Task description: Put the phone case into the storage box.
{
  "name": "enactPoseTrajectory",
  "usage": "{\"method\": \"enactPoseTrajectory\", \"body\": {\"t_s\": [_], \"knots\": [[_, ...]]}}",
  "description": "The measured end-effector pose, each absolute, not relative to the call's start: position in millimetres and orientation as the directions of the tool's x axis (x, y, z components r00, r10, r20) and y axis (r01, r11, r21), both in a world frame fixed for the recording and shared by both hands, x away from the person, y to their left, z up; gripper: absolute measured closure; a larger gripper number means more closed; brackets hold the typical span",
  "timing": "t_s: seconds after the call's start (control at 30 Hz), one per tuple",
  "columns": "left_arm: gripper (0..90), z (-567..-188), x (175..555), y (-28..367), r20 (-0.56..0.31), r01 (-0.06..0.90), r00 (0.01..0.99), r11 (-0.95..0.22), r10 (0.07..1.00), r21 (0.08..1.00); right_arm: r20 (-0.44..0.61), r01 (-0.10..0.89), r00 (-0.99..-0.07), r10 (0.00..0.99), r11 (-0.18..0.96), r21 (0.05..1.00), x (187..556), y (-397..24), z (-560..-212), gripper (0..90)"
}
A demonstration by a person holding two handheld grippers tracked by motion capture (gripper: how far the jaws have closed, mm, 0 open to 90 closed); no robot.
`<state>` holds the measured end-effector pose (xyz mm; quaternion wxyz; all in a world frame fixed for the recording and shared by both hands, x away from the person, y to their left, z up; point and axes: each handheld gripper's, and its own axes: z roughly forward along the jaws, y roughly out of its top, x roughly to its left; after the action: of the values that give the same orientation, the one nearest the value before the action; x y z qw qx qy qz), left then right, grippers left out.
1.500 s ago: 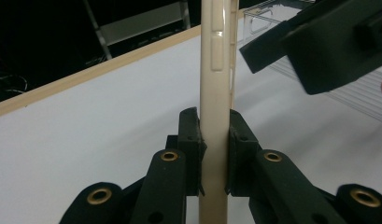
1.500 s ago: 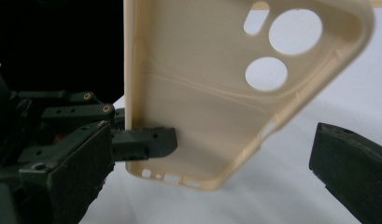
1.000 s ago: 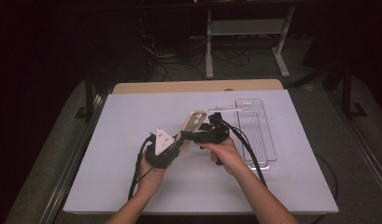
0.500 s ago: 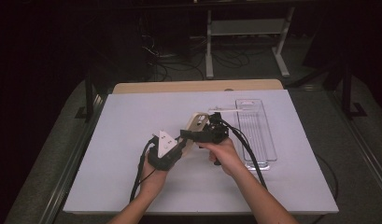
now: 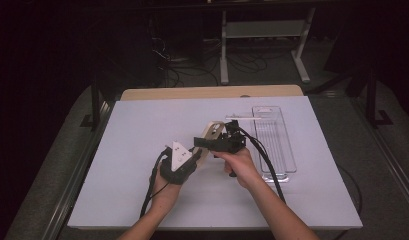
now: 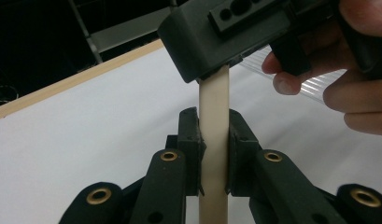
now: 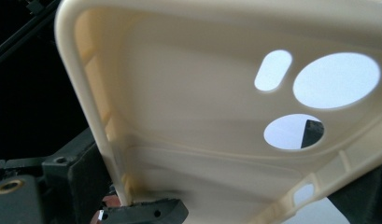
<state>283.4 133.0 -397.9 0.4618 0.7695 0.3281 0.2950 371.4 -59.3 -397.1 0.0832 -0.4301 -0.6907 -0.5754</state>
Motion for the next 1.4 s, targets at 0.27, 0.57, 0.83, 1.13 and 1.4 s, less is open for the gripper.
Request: {"method": "enactPoseTrajectory", "body": {"t_s": [0.27, 0.57, 0.83, 1.13, 1.4], "knots": [[78.4, -398.3, 284.3, 133.6, 0.159, 0.23, 0.621, -0.373, 0.768, 0.899, 0.618, 0.698, -0.612, 0.493, -0.031, 0.716, 371.8, -60.4, -397.5, 8.1], [66.3, -399.1, 287.2, 135.4, 0.131, 0.239, 0.647, -0.363, 0.752, 0.901, 0.616, 0.7, -0.606, 0.502, -0.03, 0.713, 373.1, -62.5, -400.0, 8.4], [53.0, -396.8, 291.1, 140.8, 0.089, 0.265, 0.704, -0.377, 0.704, 0.888, 0.608, 0.695, -0.612, 0.506, -0.022, 0.719, 373.0, -63.1, -399.8, 8.4], [38.5, -393.7, 294.5, 147.5, 0.04, 0.284, 0.783, -0.414, 0.62, 0.865, 0.6, 0.689, -0.617, 0.51, -0.018, 0.724, 373.1, -64.2, -399.2, 8.5], [30.8, -391.0, 299.1, 160.4, -0.01, 0.288, 0.835, -0.423, 0.549, 0.859, 0.583, 0.678, -0.628, 0.515, -0.005, 0.735, 372.7, -64.0, -399.1, 8.5]]}}
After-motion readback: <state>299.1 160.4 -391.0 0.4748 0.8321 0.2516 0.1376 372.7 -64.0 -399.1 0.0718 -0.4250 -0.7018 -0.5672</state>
